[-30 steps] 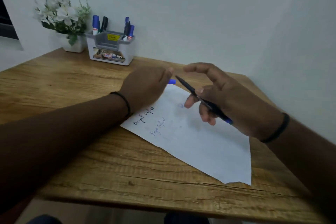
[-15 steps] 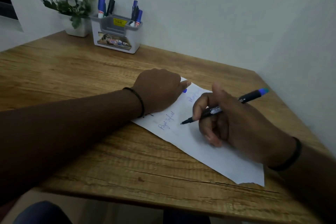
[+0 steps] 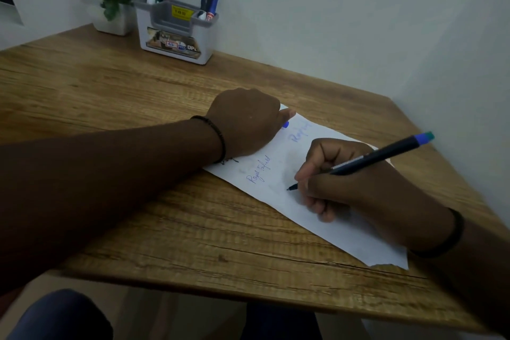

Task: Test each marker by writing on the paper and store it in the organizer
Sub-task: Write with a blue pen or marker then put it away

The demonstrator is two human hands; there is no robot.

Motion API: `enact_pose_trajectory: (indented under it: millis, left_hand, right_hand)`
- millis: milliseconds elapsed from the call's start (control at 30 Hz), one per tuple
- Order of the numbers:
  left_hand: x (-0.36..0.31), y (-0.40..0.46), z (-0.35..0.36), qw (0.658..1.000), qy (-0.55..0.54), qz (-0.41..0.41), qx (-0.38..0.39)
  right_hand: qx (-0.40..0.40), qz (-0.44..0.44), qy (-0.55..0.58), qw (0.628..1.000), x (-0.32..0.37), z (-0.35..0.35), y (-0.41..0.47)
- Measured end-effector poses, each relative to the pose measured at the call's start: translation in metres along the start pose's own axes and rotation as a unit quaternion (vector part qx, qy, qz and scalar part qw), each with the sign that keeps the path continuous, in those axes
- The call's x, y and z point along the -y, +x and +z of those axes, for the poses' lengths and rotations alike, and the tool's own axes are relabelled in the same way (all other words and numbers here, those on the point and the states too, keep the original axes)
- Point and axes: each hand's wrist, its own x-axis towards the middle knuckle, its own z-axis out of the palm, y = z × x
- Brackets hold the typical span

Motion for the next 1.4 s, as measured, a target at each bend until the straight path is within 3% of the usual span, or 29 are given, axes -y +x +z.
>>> enact_pose_trajectory:
  millis: [633, 1400]
  left_hand:
    - [-0.0041, -0.0023, -0.0068, 1.000, 0.011, -0.004, 0.024]
    - [-0.0051, -0.0026, -0.0053, 1.000, 0.000, -0.003, 0.020]
  right_hand:
    - [-0.029, 0.007, -0.086, 0.996, 0.0049, 0.0067, -0.0002]
    - [-0.039, 0.015, -0.077, 0.996, 0.0050, 0.0067, -0.0019]
